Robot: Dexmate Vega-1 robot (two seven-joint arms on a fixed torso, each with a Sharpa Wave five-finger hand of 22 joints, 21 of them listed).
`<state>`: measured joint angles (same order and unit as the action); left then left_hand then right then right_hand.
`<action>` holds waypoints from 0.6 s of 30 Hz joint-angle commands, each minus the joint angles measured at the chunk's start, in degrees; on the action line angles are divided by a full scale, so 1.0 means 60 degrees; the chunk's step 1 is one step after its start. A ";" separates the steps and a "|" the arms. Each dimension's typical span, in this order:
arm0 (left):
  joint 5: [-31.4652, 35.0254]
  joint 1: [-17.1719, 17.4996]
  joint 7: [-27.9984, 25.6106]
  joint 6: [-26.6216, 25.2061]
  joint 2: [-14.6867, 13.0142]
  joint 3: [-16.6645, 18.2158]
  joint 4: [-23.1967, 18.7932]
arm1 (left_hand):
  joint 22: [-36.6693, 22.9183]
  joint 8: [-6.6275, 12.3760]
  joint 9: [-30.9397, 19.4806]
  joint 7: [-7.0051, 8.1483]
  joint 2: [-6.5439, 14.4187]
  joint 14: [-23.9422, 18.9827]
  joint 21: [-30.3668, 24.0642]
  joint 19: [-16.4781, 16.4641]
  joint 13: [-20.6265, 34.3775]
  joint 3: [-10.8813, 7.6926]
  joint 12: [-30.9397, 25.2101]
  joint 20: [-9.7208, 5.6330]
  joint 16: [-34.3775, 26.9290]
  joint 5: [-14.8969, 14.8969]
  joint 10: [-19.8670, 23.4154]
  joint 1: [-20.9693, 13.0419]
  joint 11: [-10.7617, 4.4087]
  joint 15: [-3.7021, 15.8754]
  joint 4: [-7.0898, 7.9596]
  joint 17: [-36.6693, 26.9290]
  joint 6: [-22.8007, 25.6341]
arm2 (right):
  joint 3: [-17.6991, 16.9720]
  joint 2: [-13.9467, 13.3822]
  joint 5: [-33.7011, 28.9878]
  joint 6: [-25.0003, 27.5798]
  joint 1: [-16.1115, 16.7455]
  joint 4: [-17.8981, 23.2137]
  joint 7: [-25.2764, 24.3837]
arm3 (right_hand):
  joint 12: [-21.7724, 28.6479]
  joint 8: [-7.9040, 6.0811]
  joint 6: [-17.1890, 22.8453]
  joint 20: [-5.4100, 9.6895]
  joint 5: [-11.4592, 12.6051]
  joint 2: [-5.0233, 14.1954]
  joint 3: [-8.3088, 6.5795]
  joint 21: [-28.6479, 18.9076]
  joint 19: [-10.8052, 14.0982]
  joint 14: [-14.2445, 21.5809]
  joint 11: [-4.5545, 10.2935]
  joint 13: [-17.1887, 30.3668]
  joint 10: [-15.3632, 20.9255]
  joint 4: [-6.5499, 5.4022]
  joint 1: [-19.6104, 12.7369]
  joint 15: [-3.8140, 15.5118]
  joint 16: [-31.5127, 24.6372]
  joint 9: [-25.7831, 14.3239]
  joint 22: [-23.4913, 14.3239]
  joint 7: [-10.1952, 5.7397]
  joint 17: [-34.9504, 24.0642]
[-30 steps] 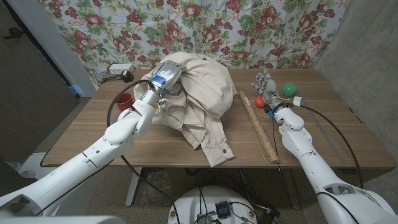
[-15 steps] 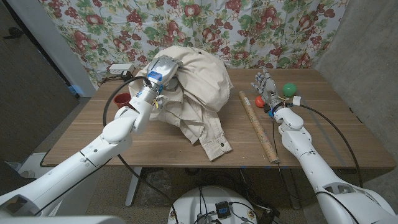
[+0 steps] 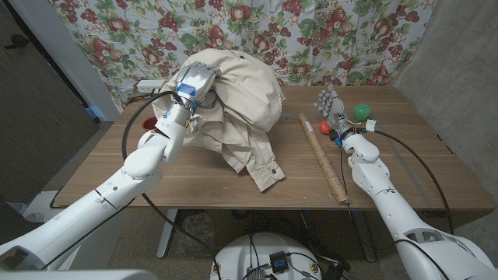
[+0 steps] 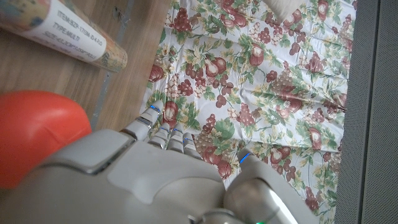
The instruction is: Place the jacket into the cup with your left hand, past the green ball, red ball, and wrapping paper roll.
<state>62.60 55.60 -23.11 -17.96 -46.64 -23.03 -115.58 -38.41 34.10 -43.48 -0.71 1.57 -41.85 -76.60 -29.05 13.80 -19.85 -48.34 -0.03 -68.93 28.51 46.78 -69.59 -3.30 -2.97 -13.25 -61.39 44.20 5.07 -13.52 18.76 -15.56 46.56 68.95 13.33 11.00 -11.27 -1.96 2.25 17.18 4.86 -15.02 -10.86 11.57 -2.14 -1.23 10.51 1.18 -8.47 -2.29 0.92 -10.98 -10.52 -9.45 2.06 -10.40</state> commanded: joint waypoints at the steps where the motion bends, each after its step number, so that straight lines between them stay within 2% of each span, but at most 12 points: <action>1: 0.0052 0.0190 0.0095 -0.0400 -0.0099 0.0291 -0.0210 | 0.0021 0.0000 -0.0045 -0.0001 0.0271 -0.1279 -0.0007 0.0047 0.8868 -0.3530 -0.0042 0.0005 -0.2921 0.0018 0.0100 0.0220 0.0014 0.2497 0.3469 -0.1622 0.0077 | 0.0054 0.0006 -0.0045 -0.0017 -0.0012 0.0043 0.0022 | 0.0001 0.0021 0.0042 0.0051 0.0038 0.0246 -0.0023 -0.0022 0.0014 -0.0050 -0.0037 0.0030 -0.0009 0.0027 -0.0106 -0.0065 0.0024 -0.0049 -0.0056 0.0021 -0.0021; 9: 0.0048 0.0286 0.0158 -0.0651 -0.0220 0.0532 -0.0293 | 0.0043 -0.0014 -0.0032 0.0015 0.0271 -0.1277 -0.0044 0.0072 0.8832 -0.3548 -0.0018 -0.0016 -0.2939 0.0010 0.0112 0.0230 0.0001 0.2497 0.3462 -0.1622 0.0100 | 0.0068 -0.0007 -0.0073 0.0010 0.0026 0.0137 -0.0007 | 0.0005 0.0022 0.0041 0.0050 0.0038 0.0244 -0.0019 -0.0022 0.0015 -0.0042 -0.0033 0.0029 -0.0001 0.0027 -0.0105 -0.0049 0.0020 -0.0049 -0.0056 0.0011 -0.0021; 13: -0.0167 0.0290 -0.0203 -0.0376 -0.0378 0.0697 -0.0152 | 0.0062 -0.0019 -0.0034 0.0007 0.0270 -0.1277 -0.0059 0.0086 0.8862 -0.3557 -0.0042 -0.0014 -0.2947 0.0004 0.0134 0.0236 0.0007 0.2498 0.3459 -0.1622 0.0103 | 0.0071 -0.0003 -0.0065 0.0033 0.0046 0.0163 -0.0010 | 0.0007 0.0023 0.0037 0.0050 0.0038 0.0244 -0.0017 -0.0023 0.0016 -0.0039 -0.0052 0.0029 0.0005 0.0026 -0.0105 -0.0056 0.0019 -0.0049 -0.0056 0.0011 -0.0021; 18: -0.0074 0.0289 -0.0059 -0.0515 -0.0459 0.0719 -0.0157 | 0.0091 -0.0046 -0.0002 0.0009 0.0269 -0.1273 -0.0067 0.0087 0.8885 -0.3566 -0.0044 -0.0014 -0.2954 0.0000 0.0112 0.0243 0.0021 0.2497 0.3458 -0.1621 0.0103 | 0.0100 -0.0005 -0.0093 -0.0005 0.0045 0.0148 0.0011 | 0.0005 0.0022 0.0040 0.0051 0.0038 0.0245 -0.0015 -0.0023 0.0016 -0.0049 -0.0040 0.0030 -0.0001 0.0026 -0.0105 -0.0053 0.0023 -0.0049 -0.0056 0.0012 -0.0022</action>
<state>62.37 56.78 -22.91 -20.64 -47.42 -20.89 -116.85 -38.00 34.00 -43.44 -0.71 1.50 -41.85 -77.33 -28.72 13.91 -20.02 -48.29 -0.28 -68.93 28.29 47.05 -69.52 -3.29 -2.97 -13.42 -66.71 44.20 5.43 -13.52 18.52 -15.56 46.60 69.63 13.39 11.00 -11.27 -1.96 2.25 17.18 4.85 -15.02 -10.86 11.57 -2.14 -1.23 10.52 1.18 -8.48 -2.29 0.92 -10.98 -10.53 -9.45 2.06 -10.41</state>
